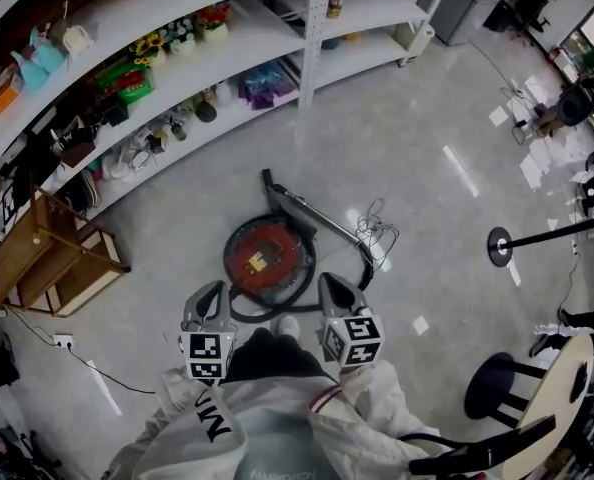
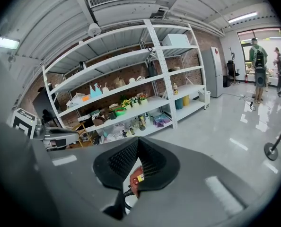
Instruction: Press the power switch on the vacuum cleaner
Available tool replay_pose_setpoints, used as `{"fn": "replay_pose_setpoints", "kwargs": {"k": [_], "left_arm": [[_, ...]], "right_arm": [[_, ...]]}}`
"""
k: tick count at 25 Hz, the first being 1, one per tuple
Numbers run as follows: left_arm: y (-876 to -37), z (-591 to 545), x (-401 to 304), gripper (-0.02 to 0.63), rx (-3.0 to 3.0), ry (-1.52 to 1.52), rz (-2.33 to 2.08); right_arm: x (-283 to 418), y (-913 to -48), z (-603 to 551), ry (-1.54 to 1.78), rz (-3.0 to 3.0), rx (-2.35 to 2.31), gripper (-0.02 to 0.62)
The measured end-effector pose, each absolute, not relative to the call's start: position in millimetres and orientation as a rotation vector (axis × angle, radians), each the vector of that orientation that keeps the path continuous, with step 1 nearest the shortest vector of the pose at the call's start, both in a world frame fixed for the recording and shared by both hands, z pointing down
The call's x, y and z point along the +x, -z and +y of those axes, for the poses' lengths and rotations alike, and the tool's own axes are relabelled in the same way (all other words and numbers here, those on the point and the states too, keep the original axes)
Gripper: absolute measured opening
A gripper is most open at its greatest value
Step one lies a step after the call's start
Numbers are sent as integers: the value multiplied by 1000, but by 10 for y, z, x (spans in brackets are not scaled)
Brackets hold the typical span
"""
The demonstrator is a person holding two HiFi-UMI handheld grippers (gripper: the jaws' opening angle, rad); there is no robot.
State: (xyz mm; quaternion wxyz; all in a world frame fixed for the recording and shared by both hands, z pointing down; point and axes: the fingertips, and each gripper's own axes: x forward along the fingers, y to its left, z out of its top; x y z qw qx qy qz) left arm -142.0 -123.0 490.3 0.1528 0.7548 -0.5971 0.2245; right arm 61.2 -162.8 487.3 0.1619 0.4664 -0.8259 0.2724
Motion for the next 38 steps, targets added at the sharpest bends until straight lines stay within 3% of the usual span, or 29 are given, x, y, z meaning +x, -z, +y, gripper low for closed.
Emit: {"fn": "replay_pose_setpoints", "kwargs": {"k": [20,38], "left_arm": [[-5375,-1442,-1462,0,2170,-675,-1600],[-6471,-1473,-1354,0,2114,-784,-1480]], "right_arm": [[431,-5228,-1695,-823,-2286,1341,0],[468,-5861,-1708,-893,-2220,1337,0]]}}
